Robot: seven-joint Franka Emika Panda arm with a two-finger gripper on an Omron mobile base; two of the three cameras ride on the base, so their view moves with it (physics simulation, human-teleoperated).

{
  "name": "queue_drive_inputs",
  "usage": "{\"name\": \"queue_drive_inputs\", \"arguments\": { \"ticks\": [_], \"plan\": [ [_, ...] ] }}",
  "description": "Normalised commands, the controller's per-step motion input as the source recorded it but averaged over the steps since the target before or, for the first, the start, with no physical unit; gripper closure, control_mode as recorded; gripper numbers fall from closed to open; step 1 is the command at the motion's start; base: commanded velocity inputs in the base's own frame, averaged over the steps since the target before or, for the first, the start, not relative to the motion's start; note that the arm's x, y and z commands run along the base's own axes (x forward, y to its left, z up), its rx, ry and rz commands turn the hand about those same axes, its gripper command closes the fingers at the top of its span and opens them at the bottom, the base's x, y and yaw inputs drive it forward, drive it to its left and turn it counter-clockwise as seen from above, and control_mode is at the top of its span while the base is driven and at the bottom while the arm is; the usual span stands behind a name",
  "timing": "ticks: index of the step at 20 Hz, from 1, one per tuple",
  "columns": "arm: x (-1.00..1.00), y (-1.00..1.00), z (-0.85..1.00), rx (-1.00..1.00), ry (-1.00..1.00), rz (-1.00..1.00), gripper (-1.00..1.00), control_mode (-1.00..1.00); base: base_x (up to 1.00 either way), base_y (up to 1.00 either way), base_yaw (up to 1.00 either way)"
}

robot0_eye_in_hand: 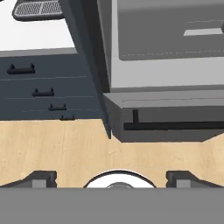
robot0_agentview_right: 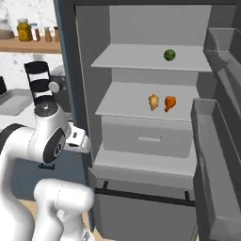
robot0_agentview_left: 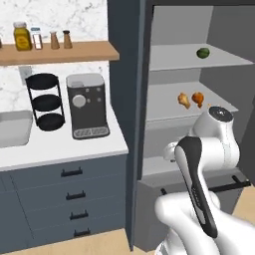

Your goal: Place one avocado and one chicken drumstick in each tupperware on the nearby counter, to pack two identical lunches.

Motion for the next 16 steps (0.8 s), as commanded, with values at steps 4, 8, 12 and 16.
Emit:
{"name": "queue_drive_inputs", "arguments": {
  "ticks": [4, 8, 12, 16],
  "plan": [
    [0.00, 0.00, 0.00, 0.00, 0.00, 0.00, -1.00, 1.00, 0.20, -0.71, -0.19],
    [0.00, 0.00, 0.00, 0.00, 0.00, 0.00, -1.00, 1.00, 0.29, -0.50, -0.20],
    [0.00, 0.00, 0.00, 0.00, 0.00, 0.00, -1.00, 1.00, 0.36, -0.10, -0.11],
    [0.00, 0.00, 0.00, 0.00, 0.00, 0.00, -1.00, 1.00, 0.51, 0.03, -0.04]
  ]
}}
